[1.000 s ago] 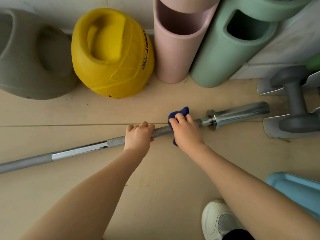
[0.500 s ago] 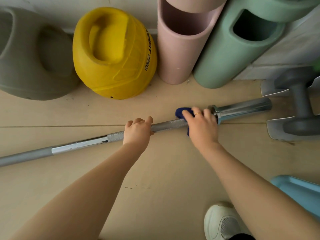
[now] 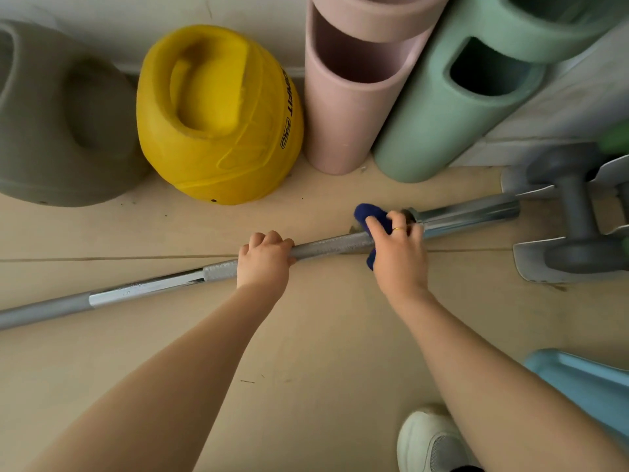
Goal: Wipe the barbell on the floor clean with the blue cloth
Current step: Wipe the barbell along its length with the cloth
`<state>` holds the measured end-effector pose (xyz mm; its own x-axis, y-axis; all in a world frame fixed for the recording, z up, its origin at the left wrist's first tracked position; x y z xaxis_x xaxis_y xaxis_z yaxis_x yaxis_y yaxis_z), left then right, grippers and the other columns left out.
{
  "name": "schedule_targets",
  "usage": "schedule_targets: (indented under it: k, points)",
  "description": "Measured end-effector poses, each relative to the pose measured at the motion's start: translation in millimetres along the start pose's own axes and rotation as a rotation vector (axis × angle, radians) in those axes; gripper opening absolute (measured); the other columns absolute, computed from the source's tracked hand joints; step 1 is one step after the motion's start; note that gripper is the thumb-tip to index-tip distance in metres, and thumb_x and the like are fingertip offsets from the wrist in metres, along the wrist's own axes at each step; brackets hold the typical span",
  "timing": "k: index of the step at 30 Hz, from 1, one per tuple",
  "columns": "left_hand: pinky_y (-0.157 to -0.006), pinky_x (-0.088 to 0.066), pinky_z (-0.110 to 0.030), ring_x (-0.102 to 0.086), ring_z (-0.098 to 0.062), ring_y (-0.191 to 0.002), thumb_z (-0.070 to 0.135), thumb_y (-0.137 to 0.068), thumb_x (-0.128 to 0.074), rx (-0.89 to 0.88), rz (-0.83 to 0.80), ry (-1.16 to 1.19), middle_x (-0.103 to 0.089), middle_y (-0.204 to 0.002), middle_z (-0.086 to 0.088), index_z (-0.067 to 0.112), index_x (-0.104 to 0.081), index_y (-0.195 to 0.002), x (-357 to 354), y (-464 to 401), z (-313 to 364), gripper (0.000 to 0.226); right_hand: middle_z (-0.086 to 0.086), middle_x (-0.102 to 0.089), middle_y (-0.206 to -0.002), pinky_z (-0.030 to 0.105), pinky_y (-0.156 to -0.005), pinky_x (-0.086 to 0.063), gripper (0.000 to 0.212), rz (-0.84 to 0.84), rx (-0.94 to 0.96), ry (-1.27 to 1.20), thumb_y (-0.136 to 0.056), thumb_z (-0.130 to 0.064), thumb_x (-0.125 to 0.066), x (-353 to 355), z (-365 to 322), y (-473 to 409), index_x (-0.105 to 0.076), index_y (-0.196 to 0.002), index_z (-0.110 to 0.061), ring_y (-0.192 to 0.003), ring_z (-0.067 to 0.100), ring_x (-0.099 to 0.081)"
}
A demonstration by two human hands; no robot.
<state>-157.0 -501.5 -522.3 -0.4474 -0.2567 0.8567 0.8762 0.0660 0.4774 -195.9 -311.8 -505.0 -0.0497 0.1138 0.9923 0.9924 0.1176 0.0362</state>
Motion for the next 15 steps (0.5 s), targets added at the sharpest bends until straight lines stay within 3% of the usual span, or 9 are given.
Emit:
schedule_targets:
  k: [2,7,9,12,15]
  points:
    - [-0.093,-0.032,-0.034,-0.039,-0.026,-0.117,0.027,-0.099,-0.040,-0.007,0.001,-0.012,-0.050,-0.124,-0.002,0.021,-0.052,-0.129,1,0,2,0.032,0.022,-0.057,-0.116,0.042,-0.063,-0.051,0.055,-0.025,-0.030,-0.054,-0.060,0.008,-0.071,-3,-18,9,-0.062,-0.109,-0.013,-0.081,0.043,-0.054]
    - [-0.094,-0.033,-0.034,-0.039,-0.026,-0.116,0.028,-0.099,-0.040,-0.018,-0.015,-0.034,-0.053,-0.121,-0.001,0.026,-0.052,-0.127,7,-5,0,0.031,0.019,-0.060,-0.115,0.037,-0.053,-0.051,0.068,-0.104,0.291,-0.011,-0.054,0.003,-0.078,-10,-36,20,-0.062,-0.117,-0.018,-0.076,0.039,-0.057]
    - [-0.094,-0.034,-0.035,-0.039,-0.027,-0.116,0.028,-0.099,-0.040,0.016,-0.041,0.000,-0.053,-0.120,-0.003,0.025,-0.053,-0.126,10,-8,-1,0.030,0.018,-0.057,-0.121,0.041,-0.063,-0.050,0.067,-0.107,0.236,0.006,-0.061,0.004,-0.074,-5,-18,5,-0.059,-0.121,-0.022,-0.083,0.040,-0.054]
    - [-0.094,-0.034,-0.035,-0.040,-0.027,-0.117,0.031,-0.099,-0.040,0.012,-0.051,-0.039,-0.054,-0.121,-0.004,0.023,-0.053,-0.128,12,-11,-1,0.032,0.015,-0.041,-0.138,0.042,-0.085,-0.041,0.062,-0.100,0.003,0.032,-0.079,-0.001,-0.062,-7,-1,-10,-0.045,-0.134,-0.026,-0.104,0.038,-0.044]
    - [-0.097,-0.034,-0.035,-0.041,-0.026,-0.119,0.034,-0.098,-0.041,-0.010,-0.050,-0.083,-0.052,-0.125,-0.005,0.020,-0.050,-0.129,11,-11,0,0.035,0.021,-0.046,-0.131,0.042,-0.081,-0.045,0.047,-0.087,-0.095,-0.022,-0.076,-0.002,-0.065,-8,-31,3,-0.057,-0.120,-0.018,-0.095,0.041,-0.049]
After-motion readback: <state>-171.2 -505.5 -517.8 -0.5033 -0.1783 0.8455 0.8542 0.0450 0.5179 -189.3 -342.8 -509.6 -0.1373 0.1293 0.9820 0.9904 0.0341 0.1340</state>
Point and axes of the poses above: each hand's wrist, its own y-axis away from the middle knuckle, its own x-axis out of the back of the hand, z = x × y, the point moved 6 cm from there along -y, towards the middle knuckle
